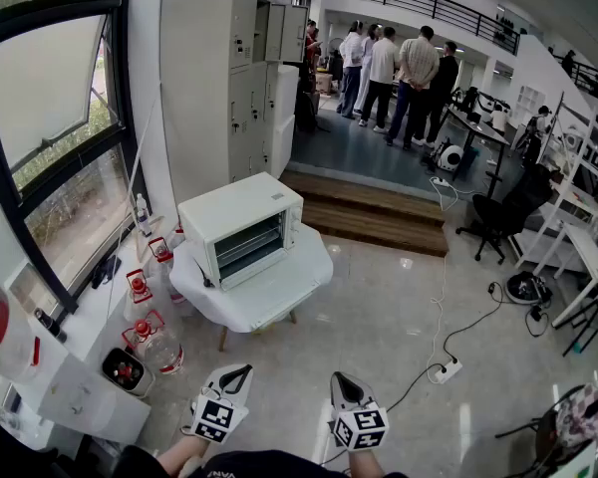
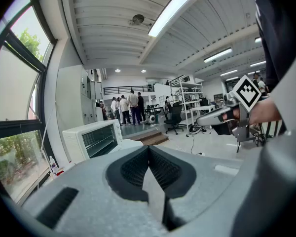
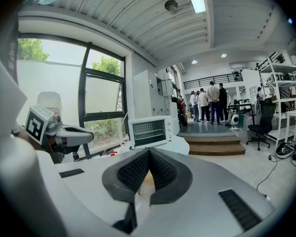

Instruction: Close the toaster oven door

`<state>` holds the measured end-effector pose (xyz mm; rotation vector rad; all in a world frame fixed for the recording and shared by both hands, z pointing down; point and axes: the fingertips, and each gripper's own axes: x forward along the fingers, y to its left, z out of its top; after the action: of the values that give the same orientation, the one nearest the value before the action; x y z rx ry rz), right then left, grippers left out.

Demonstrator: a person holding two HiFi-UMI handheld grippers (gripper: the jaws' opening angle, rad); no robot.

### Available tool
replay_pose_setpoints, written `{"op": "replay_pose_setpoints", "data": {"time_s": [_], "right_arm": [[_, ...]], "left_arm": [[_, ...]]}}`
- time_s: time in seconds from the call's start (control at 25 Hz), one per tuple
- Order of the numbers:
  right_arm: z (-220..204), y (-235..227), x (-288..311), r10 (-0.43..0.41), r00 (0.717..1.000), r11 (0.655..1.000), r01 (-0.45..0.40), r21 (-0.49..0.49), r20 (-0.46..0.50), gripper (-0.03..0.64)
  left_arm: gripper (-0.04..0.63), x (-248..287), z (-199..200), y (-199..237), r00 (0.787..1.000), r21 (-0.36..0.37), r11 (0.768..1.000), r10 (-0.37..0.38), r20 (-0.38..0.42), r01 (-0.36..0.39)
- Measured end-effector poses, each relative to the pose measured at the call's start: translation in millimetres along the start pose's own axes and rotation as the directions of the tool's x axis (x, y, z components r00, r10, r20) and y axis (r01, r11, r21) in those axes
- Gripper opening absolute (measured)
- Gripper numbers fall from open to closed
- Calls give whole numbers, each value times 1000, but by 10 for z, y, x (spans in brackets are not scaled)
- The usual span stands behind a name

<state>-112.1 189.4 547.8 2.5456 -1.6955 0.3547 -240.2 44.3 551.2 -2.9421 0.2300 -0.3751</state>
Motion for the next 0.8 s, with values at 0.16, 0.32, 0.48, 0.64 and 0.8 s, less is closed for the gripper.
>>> {"op": "replay_pose_setpoints", "data": {"time_s": [0.16,0.32,0.48,0.64,0.8], "right_arm": [[7,-66,-28,6,1000,1000,-6,-6,4,2],[-2,-123,-51,22,1000,1000,-22,-16,3,2],[10,-214,-84,46,999,999,-46,-23,0,2],[-38,-285,-98,67,998,997,-67,-29,-11,2],[-14,-368,-71,78,997,997,-78,-4,19,3]], "left_arm": [[18,35,38,-40,1000,-1,1000,9,7,-9],[18,74,56,-102,1000,-8,1000,21,9,-21],[18,121,97,-200,999,-10,999,37,6,-37],[18,131,77,-295,999,-23,998,54,5,-54],[20,155,58,-357,999,-32,998,53,10,-52]]}}
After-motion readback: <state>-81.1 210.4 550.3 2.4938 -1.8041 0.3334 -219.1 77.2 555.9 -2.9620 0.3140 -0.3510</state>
